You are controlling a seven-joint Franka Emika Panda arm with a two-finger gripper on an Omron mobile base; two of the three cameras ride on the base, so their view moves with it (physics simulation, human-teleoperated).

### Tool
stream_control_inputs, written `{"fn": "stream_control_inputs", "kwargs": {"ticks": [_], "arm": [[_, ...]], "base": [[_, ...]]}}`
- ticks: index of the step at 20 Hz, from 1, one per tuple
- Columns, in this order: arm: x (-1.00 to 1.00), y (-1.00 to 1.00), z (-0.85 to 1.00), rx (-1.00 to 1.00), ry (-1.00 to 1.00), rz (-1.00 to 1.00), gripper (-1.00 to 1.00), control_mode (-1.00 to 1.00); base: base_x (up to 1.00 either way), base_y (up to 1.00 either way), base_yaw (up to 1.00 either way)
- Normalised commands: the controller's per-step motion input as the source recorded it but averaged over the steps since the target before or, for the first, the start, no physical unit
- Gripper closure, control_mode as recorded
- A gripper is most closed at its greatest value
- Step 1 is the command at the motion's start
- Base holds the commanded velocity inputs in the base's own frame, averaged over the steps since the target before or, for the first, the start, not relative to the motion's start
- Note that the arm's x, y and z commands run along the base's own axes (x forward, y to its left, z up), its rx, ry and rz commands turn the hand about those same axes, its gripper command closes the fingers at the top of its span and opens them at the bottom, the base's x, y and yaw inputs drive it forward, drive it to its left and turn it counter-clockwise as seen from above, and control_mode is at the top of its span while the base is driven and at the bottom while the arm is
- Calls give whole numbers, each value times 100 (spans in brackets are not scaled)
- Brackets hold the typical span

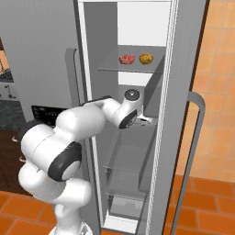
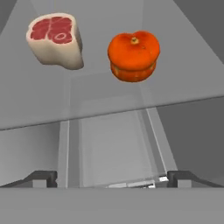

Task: Place one squash and one steak in each tupperware on the nearby counter, to pack two identical lunches.

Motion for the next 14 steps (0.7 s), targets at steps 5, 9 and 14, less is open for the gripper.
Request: {"fn": "stream_control_inputs", "kwargs": {"ticks": [5,9,14], "arm": [[65,-17,-5,0,0,0,-100,-100],[62,-30,-9,1,0,0,-100,-100],[70,-31,-25,2,-2,0,-100,-100]], "base": [[0,0,0],[0,0,0],[0,0,0]]}}
